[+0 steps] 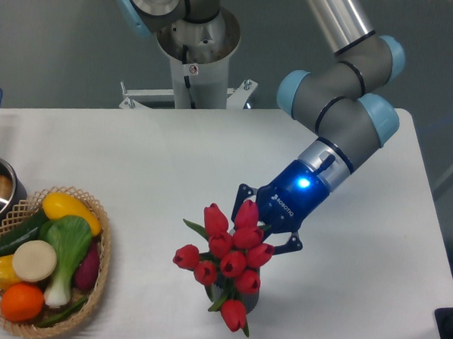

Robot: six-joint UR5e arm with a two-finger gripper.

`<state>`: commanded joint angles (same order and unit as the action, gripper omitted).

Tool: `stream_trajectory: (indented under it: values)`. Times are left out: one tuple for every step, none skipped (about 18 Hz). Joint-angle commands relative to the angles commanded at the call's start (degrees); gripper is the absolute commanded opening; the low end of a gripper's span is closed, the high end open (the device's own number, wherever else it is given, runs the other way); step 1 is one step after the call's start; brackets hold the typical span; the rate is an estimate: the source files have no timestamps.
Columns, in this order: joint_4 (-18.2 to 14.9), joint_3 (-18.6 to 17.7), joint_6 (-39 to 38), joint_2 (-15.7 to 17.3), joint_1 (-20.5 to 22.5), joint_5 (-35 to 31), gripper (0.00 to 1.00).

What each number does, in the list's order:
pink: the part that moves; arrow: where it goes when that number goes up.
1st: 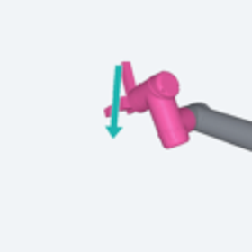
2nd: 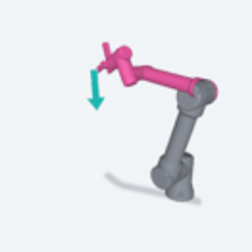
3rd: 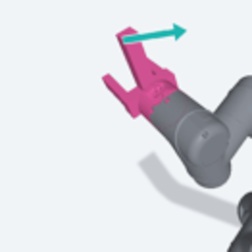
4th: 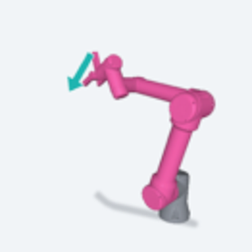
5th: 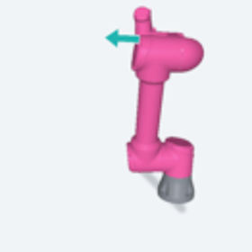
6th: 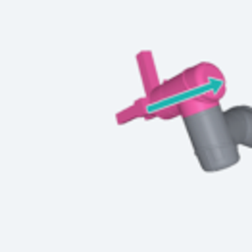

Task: Insert the flowers into the vase
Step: 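Lower the tulip stems down into the dark grey vase, then open the gripper to release the tulips in the vase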

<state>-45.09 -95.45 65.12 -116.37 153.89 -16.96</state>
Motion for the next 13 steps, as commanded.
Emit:
stream_trajectory:
  values:
    - [0.0,-0.4,0.4,0.0,0.5,0.0,0.31]
    - [0.0,-0.4,0.5,0.0,0.9,0.0,0.35]
    - [0.0,-0.4,0.5,0.1,1.3,0.0,0.39]
    - [0.0,-0.6,0.5,0.1,1.6,0.0,0.43]
    - [0.0,-0.7,0.5,0.1,1.9,0.0,0.46]
    - [0.1,-0.7,0.5,0.1,2.5,0.0,0.5]
    - [0.2,-0.8,0.5,0.1,2.9,0.0,0.58]
    - [0.2,-1.2,0.5,0.2,3.3,0.0,0.71]
    - [0.2,-1.8,0.5,0.1,3.9,0.0,0.82]
    - [0.2,-2.3,0.5,0.3,4.0,-0.1,0.96]
    - [0.2,-2.8,0.6,0.3,4.0,-0.2,1.0]
    - [0.1,-3.2,0.7,0.3,4.6,-0.6,1.0]
    - [0.2,-3.7,0.8,0.5,5.1,-2.4,1.0]
